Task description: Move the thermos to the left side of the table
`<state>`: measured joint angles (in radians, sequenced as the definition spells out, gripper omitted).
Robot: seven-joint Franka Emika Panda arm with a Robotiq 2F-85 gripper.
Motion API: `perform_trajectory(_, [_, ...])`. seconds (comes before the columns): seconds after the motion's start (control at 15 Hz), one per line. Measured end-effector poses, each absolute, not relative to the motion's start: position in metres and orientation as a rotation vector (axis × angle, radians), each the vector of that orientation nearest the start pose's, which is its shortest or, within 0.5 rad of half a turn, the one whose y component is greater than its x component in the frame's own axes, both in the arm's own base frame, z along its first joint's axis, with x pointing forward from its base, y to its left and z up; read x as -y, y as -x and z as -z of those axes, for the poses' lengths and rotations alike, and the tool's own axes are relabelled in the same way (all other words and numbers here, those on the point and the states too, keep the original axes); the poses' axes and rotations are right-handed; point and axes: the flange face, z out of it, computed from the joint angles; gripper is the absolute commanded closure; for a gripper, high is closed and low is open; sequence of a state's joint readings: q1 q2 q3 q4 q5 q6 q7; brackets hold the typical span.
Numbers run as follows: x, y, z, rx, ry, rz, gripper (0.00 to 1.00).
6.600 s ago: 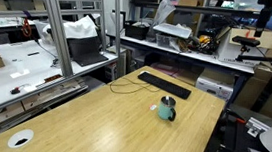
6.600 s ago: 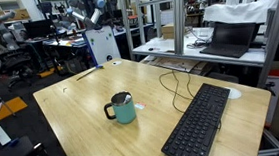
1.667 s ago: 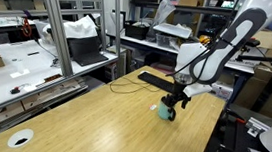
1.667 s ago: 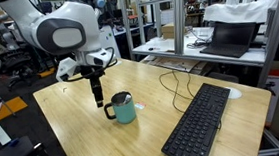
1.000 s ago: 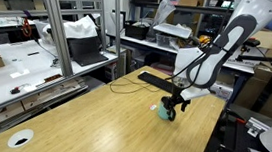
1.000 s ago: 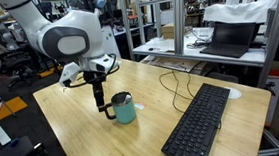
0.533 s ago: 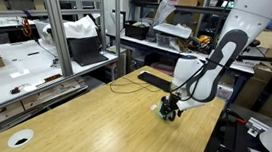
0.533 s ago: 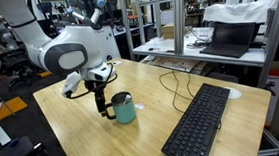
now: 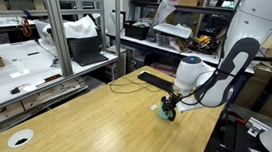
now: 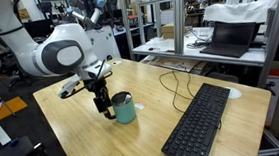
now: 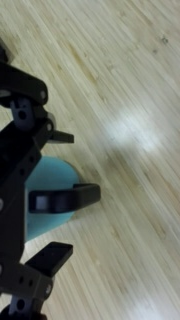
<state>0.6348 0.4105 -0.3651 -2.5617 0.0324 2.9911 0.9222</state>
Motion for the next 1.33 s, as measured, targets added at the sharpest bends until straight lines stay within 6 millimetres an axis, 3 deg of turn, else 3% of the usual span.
perform_trajectory(0.67, [-0.109,-0.42,-0.137,-1.077,3.088,0.26,0.97])
perform_trajectory(0.93, [-0.109,-0.419,-0.138,-1.023,3.088,0.263,0.95])
perform_trajectory(1.33, [-0.115,-0.422,-0.145,-0.795,3.085,0.234,0.95])
